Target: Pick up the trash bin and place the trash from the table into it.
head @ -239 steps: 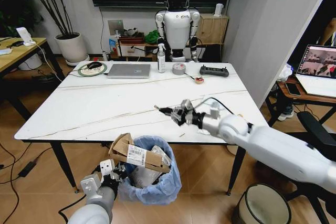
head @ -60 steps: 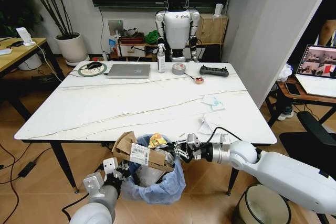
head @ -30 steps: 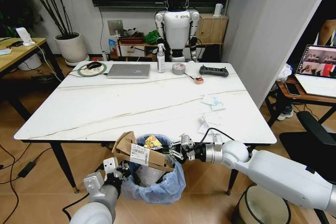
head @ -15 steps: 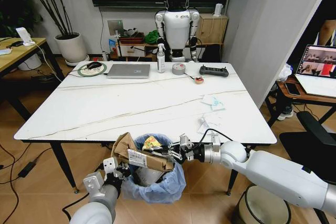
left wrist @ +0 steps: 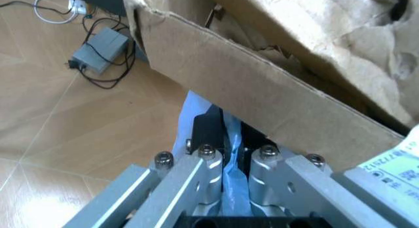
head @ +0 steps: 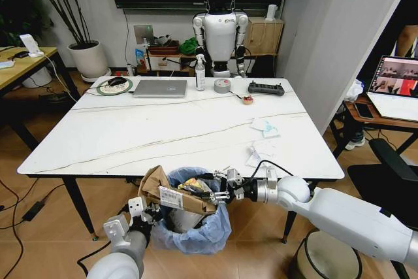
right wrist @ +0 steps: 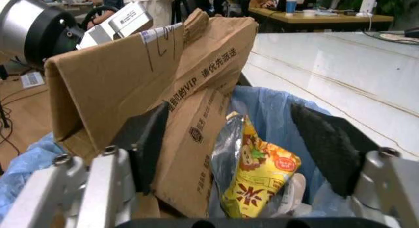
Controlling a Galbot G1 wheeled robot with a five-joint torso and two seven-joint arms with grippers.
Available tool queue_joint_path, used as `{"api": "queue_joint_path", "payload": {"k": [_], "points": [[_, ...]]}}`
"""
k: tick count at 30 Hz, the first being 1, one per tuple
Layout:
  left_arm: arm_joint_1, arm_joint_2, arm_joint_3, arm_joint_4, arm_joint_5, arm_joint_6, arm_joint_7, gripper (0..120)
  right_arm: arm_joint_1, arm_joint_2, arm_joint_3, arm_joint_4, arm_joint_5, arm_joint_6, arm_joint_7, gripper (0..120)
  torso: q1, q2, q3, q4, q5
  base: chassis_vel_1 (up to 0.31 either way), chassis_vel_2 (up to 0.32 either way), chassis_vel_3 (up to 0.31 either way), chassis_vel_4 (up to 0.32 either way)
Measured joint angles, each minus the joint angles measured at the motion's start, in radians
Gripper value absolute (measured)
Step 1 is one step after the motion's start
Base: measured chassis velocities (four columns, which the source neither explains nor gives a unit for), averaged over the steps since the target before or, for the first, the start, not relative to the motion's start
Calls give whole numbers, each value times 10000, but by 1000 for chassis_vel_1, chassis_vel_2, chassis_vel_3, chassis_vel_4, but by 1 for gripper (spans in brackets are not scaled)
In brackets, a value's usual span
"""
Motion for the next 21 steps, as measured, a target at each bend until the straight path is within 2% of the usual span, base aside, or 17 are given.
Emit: {"api": "queue_joint_path", "payload": {"k": [6, 9, 14, 17, 21], "points": [[18, 13, -16, 3, 18, -3, -3, 0, 25, -151, 124, 0, -67, 25, 19, 97, 0, 0, 0, 0, 0, 0, 0, 0, 0], [25, 0, -23, 5, 26, -5, -3, 0, -3, -183, 327, -9, -66, 48, 49, 100, 0, 0, 0, 0, 1, 0, 0, 0, 0], [56, -36, -47, 21, 73, -10, -3, 0, -78, -196, 1338, -377, 151, 32, 287, 100, 0, 0, 0, 1, 1, 0, 0, 0, 0], [71, -69, -47, 28, 108, -14, -1, 0, -217, -296, 2238, -715, 359, -279, 1434, 100, 0, 0, 0, 3, 1, 0, 0, 0, 0], [91, -72, -59, 64, 137, -24, 4, 0, -678, -873, 2975, -858, 445, -869, 3245, 100, 2, 0, 1, 2, 5, 0, 0, 0, 0]]}}
